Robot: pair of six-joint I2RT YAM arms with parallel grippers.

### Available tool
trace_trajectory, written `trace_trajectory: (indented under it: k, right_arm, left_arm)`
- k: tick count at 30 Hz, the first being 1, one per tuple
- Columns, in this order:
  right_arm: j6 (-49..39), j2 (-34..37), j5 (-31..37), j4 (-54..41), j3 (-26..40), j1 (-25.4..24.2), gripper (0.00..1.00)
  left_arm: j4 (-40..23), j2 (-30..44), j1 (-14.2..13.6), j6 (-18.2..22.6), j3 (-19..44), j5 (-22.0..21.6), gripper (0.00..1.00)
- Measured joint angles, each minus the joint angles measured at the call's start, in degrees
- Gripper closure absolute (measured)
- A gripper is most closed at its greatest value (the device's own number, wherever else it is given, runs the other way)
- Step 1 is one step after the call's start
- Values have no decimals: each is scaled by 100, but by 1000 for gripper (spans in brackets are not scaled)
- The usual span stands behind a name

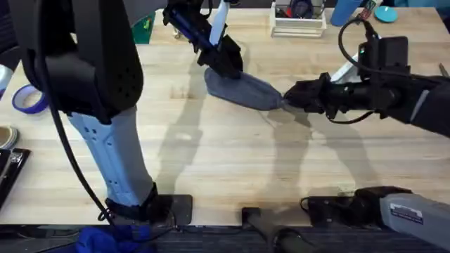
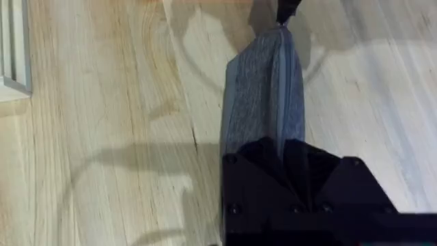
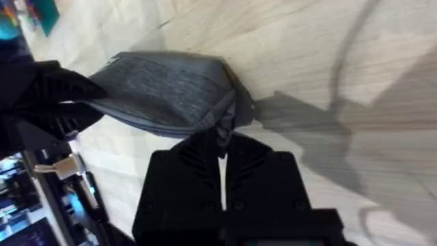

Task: Unzip the bag, pick up the pens from the table one at a time and place them inside, then zip the bag closed.

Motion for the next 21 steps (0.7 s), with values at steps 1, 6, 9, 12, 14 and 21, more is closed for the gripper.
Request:
trace_trajectory:
  k: [1,6,9,12,14,21]
  right_arm:
    - [17,-19,72,27,-31,32,970]
    - [182,-89,252,124,-125,97,970]
    - [317,-100,321,246,-236,116,968]
    - [469,-107,358,503,-414,139,969]
    - [559,-141,386,668,-533,166,969]
    - [732,-172,502,895,-691,239,968]
  left_arm:
    - [0,1,1,1,-2,0,959]
    - [-2,0,2,0,-2,0,959]
    - [-4,1,4,0,-2,0,959]
    - [-8,0,7,0,-2,0,958]
    - [-17,2,7,0,-2,0,958]
    - [-17,0,9,0,-2,-3,959]
